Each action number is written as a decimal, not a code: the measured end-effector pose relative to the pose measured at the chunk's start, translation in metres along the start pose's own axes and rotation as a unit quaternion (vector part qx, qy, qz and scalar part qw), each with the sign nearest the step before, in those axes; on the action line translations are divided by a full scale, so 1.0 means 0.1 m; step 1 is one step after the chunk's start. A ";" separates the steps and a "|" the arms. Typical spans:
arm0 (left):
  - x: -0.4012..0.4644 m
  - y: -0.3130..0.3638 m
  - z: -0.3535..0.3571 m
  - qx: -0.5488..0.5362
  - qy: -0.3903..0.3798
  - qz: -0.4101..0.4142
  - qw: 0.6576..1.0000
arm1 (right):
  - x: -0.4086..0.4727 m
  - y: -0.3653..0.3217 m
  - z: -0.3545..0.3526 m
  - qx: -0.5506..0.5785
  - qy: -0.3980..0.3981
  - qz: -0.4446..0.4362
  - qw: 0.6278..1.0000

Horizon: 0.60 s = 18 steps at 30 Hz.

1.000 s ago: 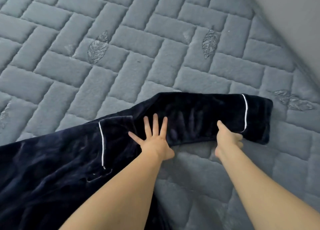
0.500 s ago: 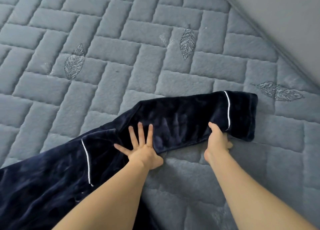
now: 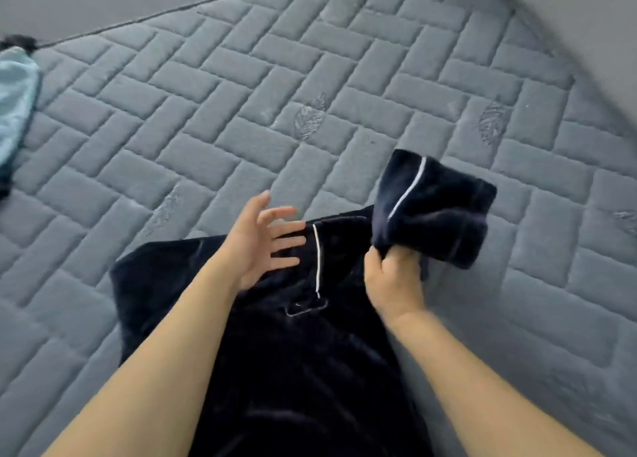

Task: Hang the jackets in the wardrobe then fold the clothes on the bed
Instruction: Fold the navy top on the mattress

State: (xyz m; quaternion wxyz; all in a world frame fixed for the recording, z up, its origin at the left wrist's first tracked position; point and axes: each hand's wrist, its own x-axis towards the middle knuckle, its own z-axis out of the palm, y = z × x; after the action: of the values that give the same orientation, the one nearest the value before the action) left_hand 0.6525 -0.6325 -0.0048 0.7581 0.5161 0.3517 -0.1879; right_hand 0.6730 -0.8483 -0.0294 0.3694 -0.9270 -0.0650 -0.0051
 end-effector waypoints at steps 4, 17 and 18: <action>-0.39 0.09 -0.85 -0.144 0.038 0.003 0.989 | -0.62 -0.66 0.66 -0.041 -0.326 -0.279 0.902; -0.23 -0.30 -2.05 0.468 0.224 -0.072 0.852 | 0.18 -0.28 1.27 -0.380 -0.300 -0.039 0.874; -0.26 -0.20 -2.15 0.531 0.268 -0.051 0.803 | 0.13 -0.29 1.35 -0.401 -0.318 -0.039 0.858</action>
State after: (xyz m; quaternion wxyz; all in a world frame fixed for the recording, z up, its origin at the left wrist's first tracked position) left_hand 0.5487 -0.4456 -0.0466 0.2308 0.8486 0.4120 -0.2384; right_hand 0.6768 -0.7334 -0.1067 -0.0754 -0.9427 -0.2077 0.2499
